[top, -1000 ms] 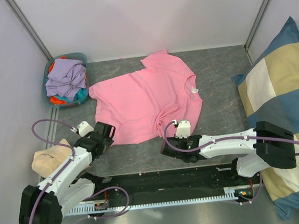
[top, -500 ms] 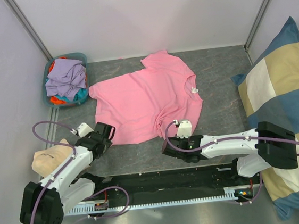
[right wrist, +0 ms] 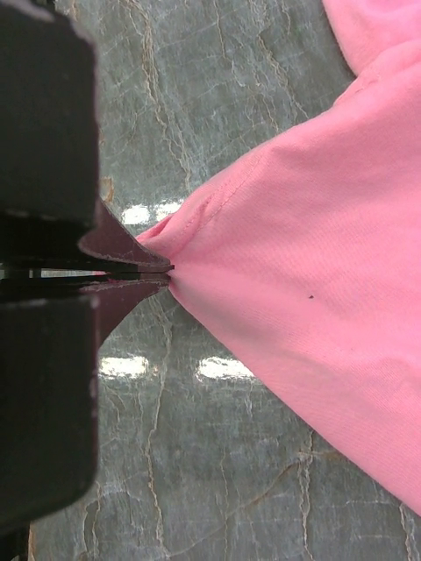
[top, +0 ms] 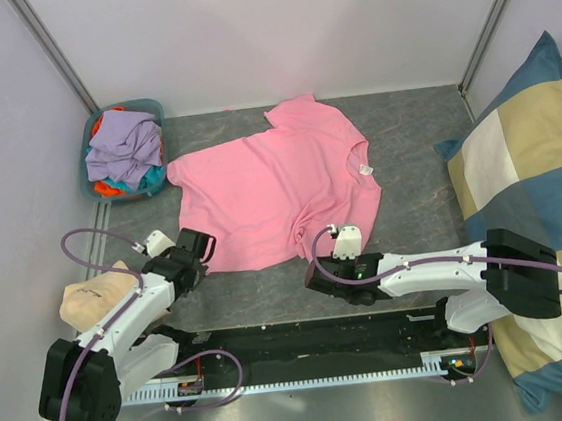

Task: Fold and stack the t-shirts
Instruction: Flatten the tshirt out

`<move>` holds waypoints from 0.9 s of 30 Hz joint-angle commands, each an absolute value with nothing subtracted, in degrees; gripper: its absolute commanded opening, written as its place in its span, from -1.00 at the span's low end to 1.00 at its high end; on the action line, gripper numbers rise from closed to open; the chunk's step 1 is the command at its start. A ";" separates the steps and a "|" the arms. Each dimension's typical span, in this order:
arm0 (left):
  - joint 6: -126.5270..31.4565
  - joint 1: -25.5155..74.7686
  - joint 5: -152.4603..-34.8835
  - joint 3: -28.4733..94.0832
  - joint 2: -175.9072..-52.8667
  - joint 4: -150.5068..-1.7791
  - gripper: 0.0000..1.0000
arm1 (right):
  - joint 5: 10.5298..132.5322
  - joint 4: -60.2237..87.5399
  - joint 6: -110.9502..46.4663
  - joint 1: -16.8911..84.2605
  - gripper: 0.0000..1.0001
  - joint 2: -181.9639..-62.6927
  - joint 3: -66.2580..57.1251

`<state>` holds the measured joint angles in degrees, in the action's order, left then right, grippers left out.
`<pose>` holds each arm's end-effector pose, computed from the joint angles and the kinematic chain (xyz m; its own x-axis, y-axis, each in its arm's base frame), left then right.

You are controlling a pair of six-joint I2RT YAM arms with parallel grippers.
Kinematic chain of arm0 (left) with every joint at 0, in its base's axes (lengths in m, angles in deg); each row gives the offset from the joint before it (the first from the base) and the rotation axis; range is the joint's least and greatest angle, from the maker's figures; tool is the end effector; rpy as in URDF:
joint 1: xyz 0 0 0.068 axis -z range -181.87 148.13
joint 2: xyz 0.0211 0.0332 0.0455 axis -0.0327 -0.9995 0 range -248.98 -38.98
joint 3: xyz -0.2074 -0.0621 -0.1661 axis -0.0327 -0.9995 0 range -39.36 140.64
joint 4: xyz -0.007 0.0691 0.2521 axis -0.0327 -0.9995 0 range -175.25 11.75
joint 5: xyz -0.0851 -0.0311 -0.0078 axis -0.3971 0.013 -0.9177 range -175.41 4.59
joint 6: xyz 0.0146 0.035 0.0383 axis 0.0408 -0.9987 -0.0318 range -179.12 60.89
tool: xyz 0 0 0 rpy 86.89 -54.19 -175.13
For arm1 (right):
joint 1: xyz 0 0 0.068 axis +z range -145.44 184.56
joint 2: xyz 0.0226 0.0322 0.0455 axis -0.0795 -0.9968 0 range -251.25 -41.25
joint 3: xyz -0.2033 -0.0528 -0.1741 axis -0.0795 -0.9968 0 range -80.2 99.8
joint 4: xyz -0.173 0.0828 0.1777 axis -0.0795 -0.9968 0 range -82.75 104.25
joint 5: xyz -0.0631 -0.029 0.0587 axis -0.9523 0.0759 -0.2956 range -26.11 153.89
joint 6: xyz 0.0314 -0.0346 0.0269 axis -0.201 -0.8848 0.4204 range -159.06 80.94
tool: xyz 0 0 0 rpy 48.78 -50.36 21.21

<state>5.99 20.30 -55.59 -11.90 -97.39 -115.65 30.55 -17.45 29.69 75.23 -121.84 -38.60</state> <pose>0.1562 -0.0446 0.1664 -0.5053 -0.6439 -0.5745 -0.7143 0.6856 -0.1402 0.0977 0.2193 0.1686 -0.7919 0.0948 -0.6033 0.0273 0.9924 0.1200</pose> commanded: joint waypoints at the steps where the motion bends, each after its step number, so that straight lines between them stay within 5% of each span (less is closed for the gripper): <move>1: 7.07 19.49 -54.12 -11.86 -96.99 -113.84 -0.96 | 29.79 -17.65 29.94 74.96 -1.00 -119.65 -39.16; 10: -0.12 18.26 -54.56 -5.02 -88.82 -116.65 -0.96 | 24.61 -23.62 27.23 69.26 -1.00 -110.87 -37.67; 27: -17.98 7.53 -54.47 12.75 -84.86 -119.38 -0.96 | 19.33 -33.38 8.15 43.68 -1.00 -98.56 -23.69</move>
<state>-11.11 9.31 -55.98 8.93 -84.94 -119.09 22.66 -30.52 13.91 46.71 -100.29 -28.30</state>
